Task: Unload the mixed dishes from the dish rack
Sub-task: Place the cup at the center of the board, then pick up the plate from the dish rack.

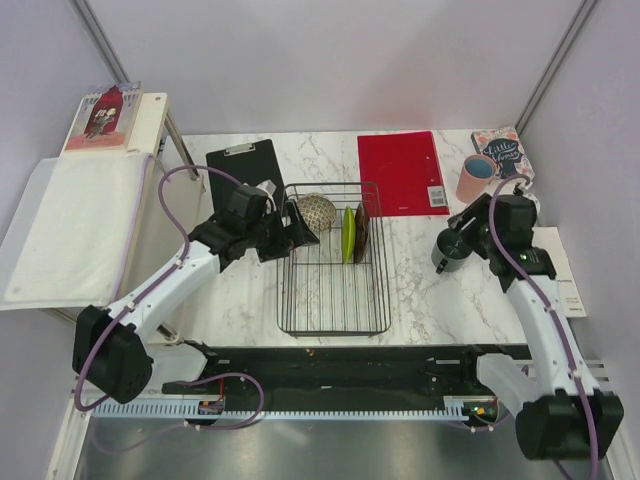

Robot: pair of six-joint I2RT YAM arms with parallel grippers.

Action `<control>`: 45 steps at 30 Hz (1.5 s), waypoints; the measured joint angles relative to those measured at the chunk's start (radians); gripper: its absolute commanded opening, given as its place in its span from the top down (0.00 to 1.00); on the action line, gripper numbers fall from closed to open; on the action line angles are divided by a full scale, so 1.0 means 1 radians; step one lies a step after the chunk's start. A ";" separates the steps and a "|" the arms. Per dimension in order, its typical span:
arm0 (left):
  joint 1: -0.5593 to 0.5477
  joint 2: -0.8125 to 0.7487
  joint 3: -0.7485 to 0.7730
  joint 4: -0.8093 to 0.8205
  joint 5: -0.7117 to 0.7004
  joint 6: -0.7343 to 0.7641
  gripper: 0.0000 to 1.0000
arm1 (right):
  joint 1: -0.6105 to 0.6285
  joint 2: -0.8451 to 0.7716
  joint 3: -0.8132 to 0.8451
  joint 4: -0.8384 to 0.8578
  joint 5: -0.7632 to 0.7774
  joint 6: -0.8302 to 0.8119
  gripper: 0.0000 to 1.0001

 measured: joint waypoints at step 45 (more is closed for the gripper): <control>-0.275 0.414 0.354 0.121 -0.346 0.205 0.42 | 0.240 -0.302 -0.238 0.417 -0.407 -0.102 0.26</control>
